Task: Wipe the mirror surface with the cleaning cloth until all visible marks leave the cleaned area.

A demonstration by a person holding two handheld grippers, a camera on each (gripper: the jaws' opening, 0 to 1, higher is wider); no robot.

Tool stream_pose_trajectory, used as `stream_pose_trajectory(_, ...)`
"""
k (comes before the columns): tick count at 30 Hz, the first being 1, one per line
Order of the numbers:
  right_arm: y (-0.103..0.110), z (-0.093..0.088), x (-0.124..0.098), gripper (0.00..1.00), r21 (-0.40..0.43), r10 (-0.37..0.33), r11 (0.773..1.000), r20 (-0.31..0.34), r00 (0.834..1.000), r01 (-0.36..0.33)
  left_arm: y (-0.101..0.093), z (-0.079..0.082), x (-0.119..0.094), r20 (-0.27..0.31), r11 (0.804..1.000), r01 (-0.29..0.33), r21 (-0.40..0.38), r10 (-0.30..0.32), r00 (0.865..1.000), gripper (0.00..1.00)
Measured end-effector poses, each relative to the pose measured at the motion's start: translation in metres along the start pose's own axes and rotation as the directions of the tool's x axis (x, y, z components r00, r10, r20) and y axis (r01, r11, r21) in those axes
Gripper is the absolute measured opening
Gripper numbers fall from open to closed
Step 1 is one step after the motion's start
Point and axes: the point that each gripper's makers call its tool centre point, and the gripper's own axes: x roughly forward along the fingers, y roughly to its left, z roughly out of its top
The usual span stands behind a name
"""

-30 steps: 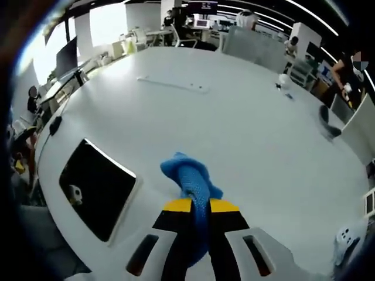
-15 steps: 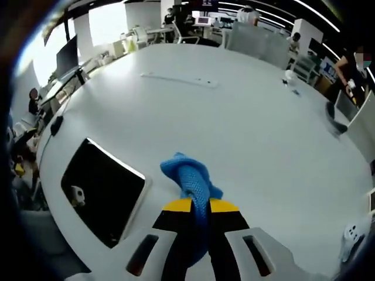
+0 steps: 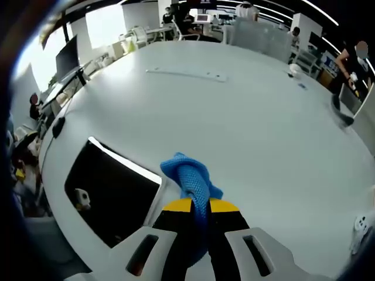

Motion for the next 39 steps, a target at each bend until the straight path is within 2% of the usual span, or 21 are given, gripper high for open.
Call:
stream_pose_trajectory(14,0.018,-0.003,0.013,0.04,0.009,0.027,1.0,-0.011,1.0,-0.027,-0.004,0.004,0.003,0.005,1.0,0.003,0.001,-0.003,1.0,1.0)
stream_pose_trajectory(30,0.035,-0.001,0.023,0.04,0.013,0.049,0.999,-0.044,0.998,-0.048,-0.001,-0.006,-0.002,0.001,0.999,-0.014,-0.029,0.014,1.0,1.0)
stream_pose_trajectory(39,0.055,0.002,0.028,0.04,-0.015,0.074,0.997,-0.066,0.995,-0.075,-0.004,-0.009,-0.004,-0.004,1.0,-0.013,-0.022,0.013,1.0,1.0)
